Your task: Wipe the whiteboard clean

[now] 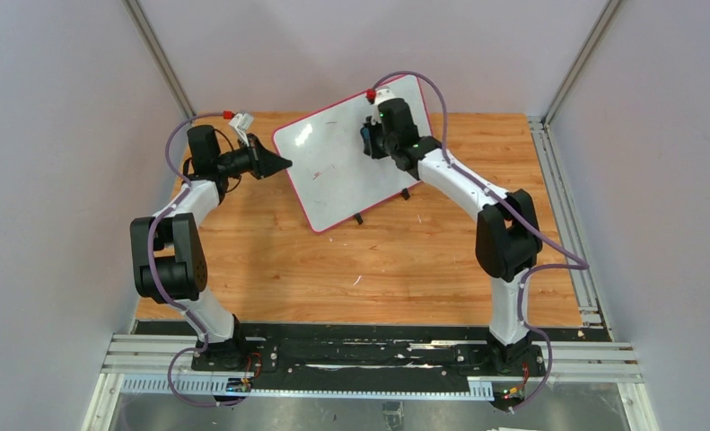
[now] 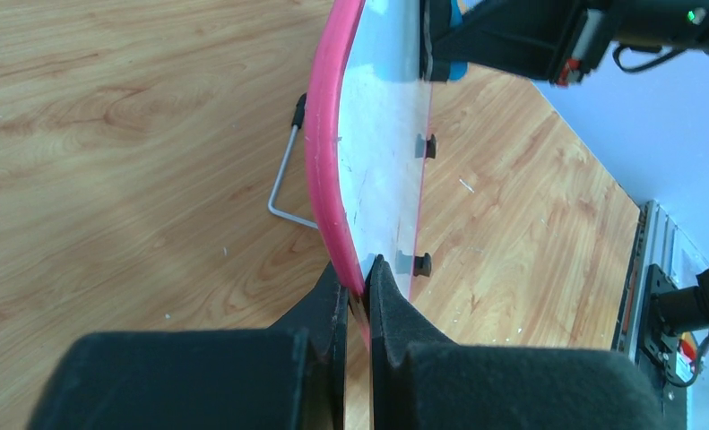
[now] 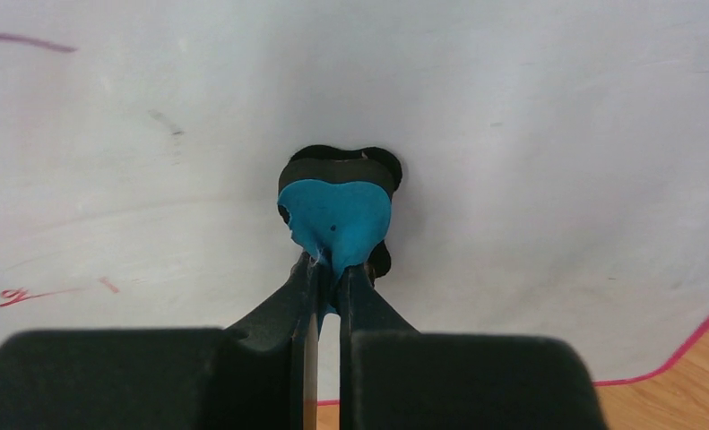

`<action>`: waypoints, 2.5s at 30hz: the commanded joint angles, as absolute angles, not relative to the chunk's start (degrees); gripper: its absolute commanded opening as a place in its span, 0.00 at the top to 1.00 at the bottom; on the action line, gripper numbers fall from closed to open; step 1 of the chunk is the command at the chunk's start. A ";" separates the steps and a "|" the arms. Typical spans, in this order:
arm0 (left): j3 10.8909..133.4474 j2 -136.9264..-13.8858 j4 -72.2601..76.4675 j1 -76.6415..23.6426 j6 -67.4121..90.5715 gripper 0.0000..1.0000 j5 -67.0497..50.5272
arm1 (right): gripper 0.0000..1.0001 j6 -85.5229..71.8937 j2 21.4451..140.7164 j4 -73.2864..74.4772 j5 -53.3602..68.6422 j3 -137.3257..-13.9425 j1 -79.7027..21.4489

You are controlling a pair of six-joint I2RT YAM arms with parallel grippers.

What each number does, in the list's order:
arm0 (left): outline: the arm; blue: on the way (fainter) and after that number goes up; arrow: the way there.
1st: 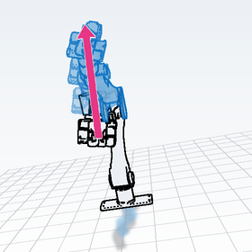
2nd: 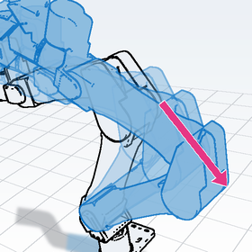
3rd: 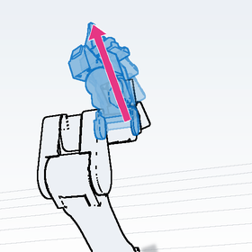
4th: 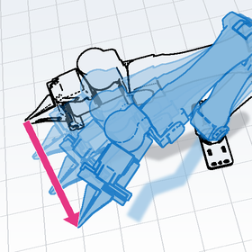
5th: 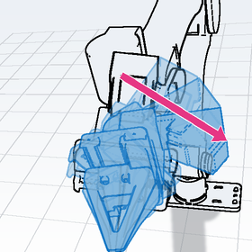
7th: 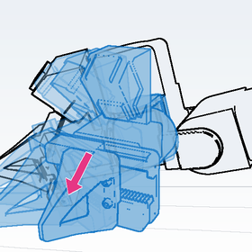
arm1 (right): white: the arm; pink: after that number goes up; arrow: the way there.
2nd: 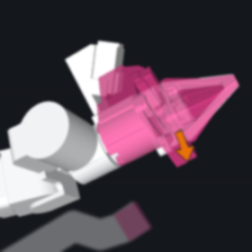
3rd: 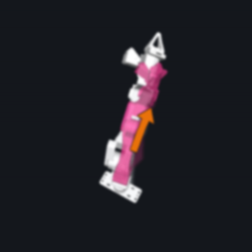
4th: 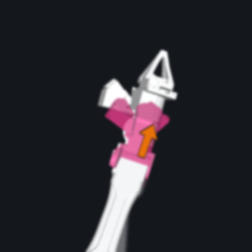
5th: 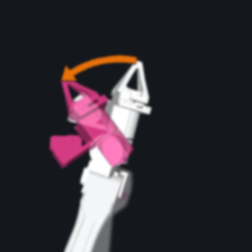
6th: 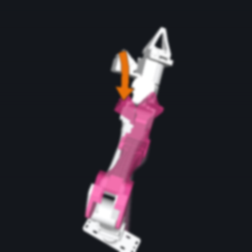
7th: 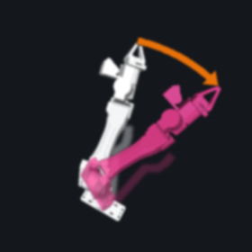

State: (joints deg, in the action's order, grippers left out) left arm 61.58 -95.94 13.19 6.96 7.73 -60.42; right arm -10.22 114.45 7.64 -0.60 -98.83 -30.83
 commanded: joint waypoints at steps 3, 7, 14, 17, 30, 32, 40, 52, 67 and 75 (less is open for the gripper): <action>60.60 -95.88 11.25 5.96 -2.25 1.00 -58.47 | 0.99 -9.69 117.03 5.75 0.14 -97.52 -42.48; 60.66 -95.83 11.25 5.84 -2.28 1.00 -58.53 | 0.99 -9.46 118.68 5.63 0.54 -98.90 -46.91; 60.56 -95.47 11.25 5.89 -2.11 1.00 -58.52 | 0.99 -8.77 120.87 4.99 -1.07 -99.41 -50.56; 60.39 -95.26 11.25 5.87 -2.24 1.00 -58.52 | 0.99 -8.21 121.06 5.65 -2.71 -98.93 -49.33; 60.47 -95.30 10.48 5.81 -3.10 1.00 -58.40 | 0.99 -7.06 117.52 6.10 -4.46 -96.37 -35.73; 60.55 -95.21 10.13 5.80 -3.30 1.00 -58.33 | 0.99 -6.88 117.02 6.30 -4.44 -96.50 -33.33; 60.80 -95.32 8.88 5.87 -4.49 1.00 -58.13 | 0.99 -7.00 113.95 6.04 -4.45 -95.03 -28.57; 61.13 -95.49 7.93 5.75 -5.08 1.00 -57.78 | 0.99 -7.58 117.55 3.63 -2.59 -95.11 -42.58; 60.74 -95.13 7.47 5.66 -5.41 1.00 -58.01 | 0.99 -0.01 119.10 5.63 -7.56 -101.69 -48.96; 60.67 -94.85 7.30 5.59 -5.37 1.00 -58.13 | 0.99 1.69 119.99 8.47 -7.73 -107.53 -40.84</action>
